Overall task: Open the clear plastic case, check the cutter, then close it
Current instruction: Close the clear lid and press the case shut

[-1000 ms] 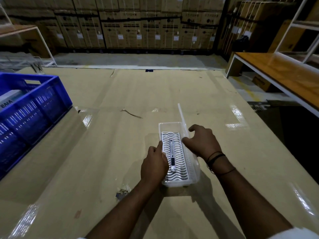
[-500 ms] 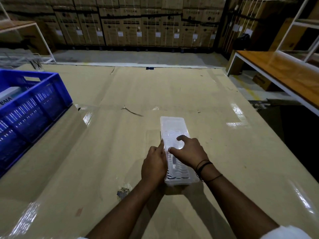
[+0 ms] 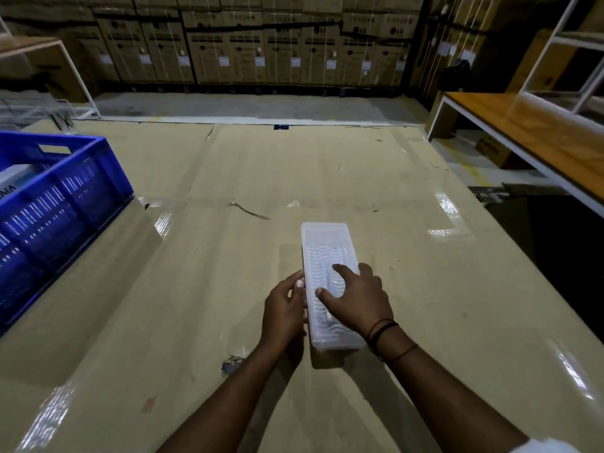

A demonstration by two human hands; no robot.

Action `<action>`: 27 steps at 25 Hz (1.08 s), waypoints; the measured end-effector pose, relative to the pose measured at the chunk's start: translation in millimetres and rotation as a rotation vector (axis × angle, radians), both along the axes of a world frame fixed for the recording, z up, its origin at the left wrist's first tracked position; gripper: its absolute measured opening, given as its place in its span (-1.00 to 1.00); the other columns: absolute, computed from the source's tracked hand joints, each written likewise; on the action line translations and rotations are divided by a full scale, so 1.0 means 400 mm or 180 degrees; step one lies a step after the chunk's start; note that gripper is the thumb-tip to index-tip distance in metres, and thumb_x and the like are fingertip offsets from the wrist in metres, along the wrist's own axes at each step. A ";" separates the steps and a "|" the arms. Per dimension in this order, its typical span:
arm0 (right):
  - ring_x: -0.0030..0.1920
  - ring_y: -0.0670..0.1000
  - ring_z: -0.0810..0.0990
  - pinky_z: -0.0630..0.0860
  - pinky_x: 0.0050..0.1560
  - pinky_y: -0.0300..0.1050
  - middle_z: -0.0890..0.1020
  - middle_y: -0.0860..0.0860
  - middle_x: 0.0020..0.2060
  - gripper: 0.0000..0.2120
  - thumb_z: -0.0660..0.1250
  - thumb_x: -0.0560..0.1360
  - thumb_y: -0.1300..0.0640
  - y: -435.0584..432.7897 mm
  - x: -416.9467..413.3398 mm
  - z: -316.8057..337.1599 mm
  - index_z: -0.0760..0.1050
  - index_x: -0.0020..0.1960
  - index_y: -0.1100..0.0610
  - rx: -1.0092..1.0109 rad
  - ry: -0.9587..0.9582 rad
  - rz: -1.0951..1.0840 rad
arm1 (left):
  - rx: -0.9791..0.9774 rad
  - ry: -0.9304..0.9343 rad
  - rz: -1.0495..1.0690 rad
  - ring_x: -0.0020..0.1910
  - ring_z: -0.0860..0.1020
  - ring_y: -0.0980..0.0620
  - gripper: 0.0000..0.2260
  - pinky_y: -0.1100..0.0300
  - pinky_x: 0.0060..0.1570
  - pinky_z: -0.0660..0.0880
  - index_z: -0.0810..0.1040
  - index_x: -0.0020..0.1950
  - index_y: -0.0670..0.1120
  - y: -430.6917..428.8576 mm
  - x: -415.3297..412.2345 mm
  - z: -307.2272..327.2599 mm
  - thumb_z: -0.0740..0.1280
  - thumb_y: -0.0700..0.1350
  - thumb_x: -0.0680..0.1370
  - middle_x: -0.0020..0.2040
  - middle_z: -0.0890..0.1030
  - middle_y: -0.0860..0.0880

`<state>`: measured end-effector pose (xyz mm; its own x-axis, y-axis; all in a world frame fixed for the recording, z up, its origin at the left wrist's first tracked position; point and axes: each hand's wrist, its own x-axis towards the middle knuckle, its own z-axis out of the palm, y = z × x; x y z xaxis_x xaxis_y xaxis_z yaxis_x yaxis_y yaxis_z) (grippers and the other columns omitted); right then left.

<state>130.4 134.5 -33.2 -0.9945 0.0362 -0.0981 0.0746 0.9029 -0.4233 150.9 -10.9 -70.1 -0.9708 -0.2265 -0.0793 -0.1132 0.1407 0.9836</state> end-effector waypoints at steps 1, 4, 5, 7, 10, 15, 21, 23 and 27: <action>0.34 0.20 0.42 0.47 0.29 0.10 0.33 0.10 0.45 -0.29 0.27 0.43 -0.36 -0.001 0.005 -0.007 0.29 0.51 -0.15 0.0023 0.0053 0.0009 | 0.0010 -0.0033 0.0015 -0.17 0.69 0.28 -0.75 0.41 -0.34 0.55 0.64 0.30 0.02 -0.001 0.001 0.000 0.22 -0.08 0.70 0.12 0.73 0.04; 0.36 0.20 0.39 0.46 0.29 0.07 0.29 0.12 0.49 -0.30 0.25 0.45 -0.37 -0.001 0.014 -0.024 0.29 0.52 -0.14 0.0005 0.0234 -0.0014 | -0.0030 -0.0098 0.0001 -0.08 0.71 0.21 -0.77 0.27 -0.17 0.65 0.67 0.22 0.04 0.002 0.011 0.001 0.25 0.02 0.69 0.09 0.74 0.08; 0.38 0.20 0.37 0.46 0.29 0.06 0.27 0.12 0.50 -0.31 0.24 0.46 -0.37 -0.001 0.018 -0.029 0.28 0.52 -0.14 0.0025 0.0276 -0.0006 | -0.0060 -0.0153 -0.0020 -0.08 0.71 0.19 -0.77 0.26 -0.13 0.65 0.67 0.19 0.05 0.005 0.017 0.000 0.25 0.05 0.68 0.07 0.75 0.08; 0.40 0.19 0.35 0.46 0.28 0.06 0.25 0.14 0.52 -0.32 0.23 0.48 -0.35 -0.001 0.025 -0.043 0.27 0.53 -0.13 0.0074 0.0346 0.0013 | -0.0257 -0.0284 -0.0024 -0.09 0.69 0.19 -0.75 0.33 -0.16 0.56 0.65 0.17 0.04 0.015 0.034 0.005 0.23 0.10 0.67 0.04 0.74 0.08; 0.40 0.15 0.39 0.45 0.30 0.00 0.34 0.11 0.49 -0.35 0.30 0.50 -0.24 0.004 0.023 -0.054 0.32 0.51 -0.01 -0.0399 0.0599 -0.0126 | -0.0518 -0.0393 -0.0005 -0.18 0.64 0.24 -0.74 0.41 -0.30 0.45 0.60 0.18 0.03 0.036 0.070 0.026 0.24 0.15 0.66 -0.07 0.70 0.09; 0.07 0.10 0.63 0.45 -0.03 -0.16 0.65 0.07 0.04 -0.63 0.40 0.51 -0.12 0.068 0.025 -0.056 0.55 0.17 0.12 -0.1827 0.0446 -0.1066 | -0.1003 -0.0602 0.0015 -0.35 0.57 0.18 -0.61 0.37 -0.42 0.40 0.49 -0.22 0.00 0.031 0.112 0.033 0.25 0.28 0.60 -0.30 0.61 0.05; -0.42 0.05 0.52 0.40 -0.32 -0.09 0.56 0.03 -0.49 -0.37 0.28 0.51 -0.34 0.136 0.125 -0.093 0.45 -0.40 0.21 -0.1901 -0.0202 -0.1079 | -0.0555 -0.0839 -0.0396 -0.52 0.62 0.03 -0.46 0.20 -0.48 0.52 0.49 -0.38 -0.10 0.006 0.158 0.032 0.29 0.32 0.56 -0.50 0.63 -0.08; -0.48 0.02 0.47 0.39 -0.33 -0.11 0.52 0.03 -0.55 -0.33 0.27 0.50 -0.36 0.146 0.144 -0.088 0.48 -0.43 0.22 -0.2095 -0.0418 -0.1074 | -0.0135 -0.0932 -0.0456 -0.51 0.63 -0.10 -0.46 0.23 -0.54 0.49 0.52 -0.33 -0.19 0.014 0.176 0.035 0.35 0.27 0.55 -0.50 0.62 -0.11; -0.57 0.03 0.41 0.36 -0.38 -0.15 0.43 0.07 -0.61 -0.37 0.29 0.52 -0.31 0.139 0.163 -0.074 0.39 -0.50 0.15 -0.2348 -0.0549 -0.0948 | 0.0143 -0.0935 -0.0432 -0.52 0.59 -0.13 -0.48 0.04 -0.43 0.60 0.51 -0.29 -0.23 0.020 0.180 0.025 0.41 0.23 0.53 -0.49 0.60 -0.13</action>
<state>195.8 190.0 -62.8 -0.9220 0.1630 -0.3511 0.3863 0.3282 -0.8620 223.0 -3.1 -60.0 -0.9260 -0.0865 -0.3674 -0.3762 0.1311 0.9172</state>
